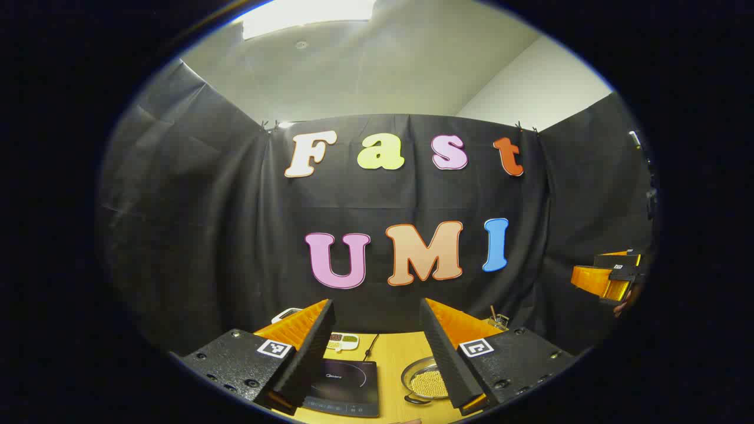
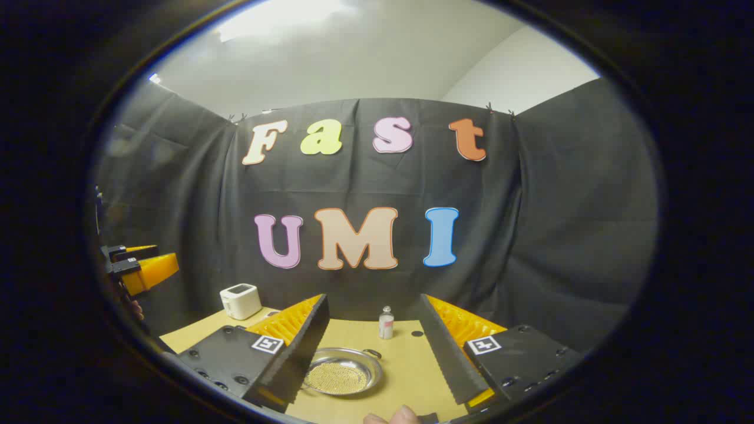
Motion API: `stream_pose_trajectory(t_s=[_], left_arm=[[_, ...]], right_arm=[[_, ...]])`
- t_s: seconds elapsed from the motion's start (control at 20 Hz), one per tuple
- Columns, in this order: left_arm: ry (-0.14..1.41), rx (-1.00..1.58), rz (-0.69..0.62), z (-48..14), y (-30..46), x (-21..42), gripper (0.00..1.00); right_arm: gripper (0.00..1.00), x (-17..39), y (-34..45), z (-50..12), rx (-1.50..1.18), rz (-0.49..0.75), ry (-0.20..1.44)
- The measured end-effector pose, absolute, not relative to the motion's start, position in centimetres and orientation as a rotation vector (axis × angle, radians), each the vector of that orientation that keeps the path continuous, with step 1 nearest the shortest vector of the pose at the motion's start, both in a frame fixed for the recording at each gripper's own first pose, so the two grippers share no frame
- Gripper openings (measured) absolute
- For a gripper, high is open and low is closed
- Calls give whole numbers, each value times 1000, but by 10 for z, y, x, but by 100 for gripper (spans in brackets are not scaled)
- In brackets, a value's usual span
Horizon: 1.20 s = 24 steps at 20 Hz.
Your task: First push the handle of the pot to place it horizontally, then grasp the pot with both hands and set it on the induction cooktop.
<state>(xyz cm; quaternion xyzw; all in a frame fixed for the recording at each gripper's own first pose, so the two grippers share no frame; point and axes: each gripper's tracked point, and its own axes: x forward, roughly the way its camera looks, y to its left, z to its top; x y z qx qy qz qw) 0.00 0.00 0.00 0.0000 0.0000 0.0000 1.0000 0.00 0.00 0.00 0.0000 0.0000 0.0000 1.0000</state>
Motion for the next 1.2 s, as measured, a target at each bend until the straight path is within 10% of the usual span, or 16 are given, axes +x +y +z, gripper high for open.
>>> stream_pose_trajectory(t_s=[1.2], left_arm=[[10, 29, 10, -8, 40, 6, 88]], right_arm=[[98, 24, 49, -20, -35, 44, 36]])
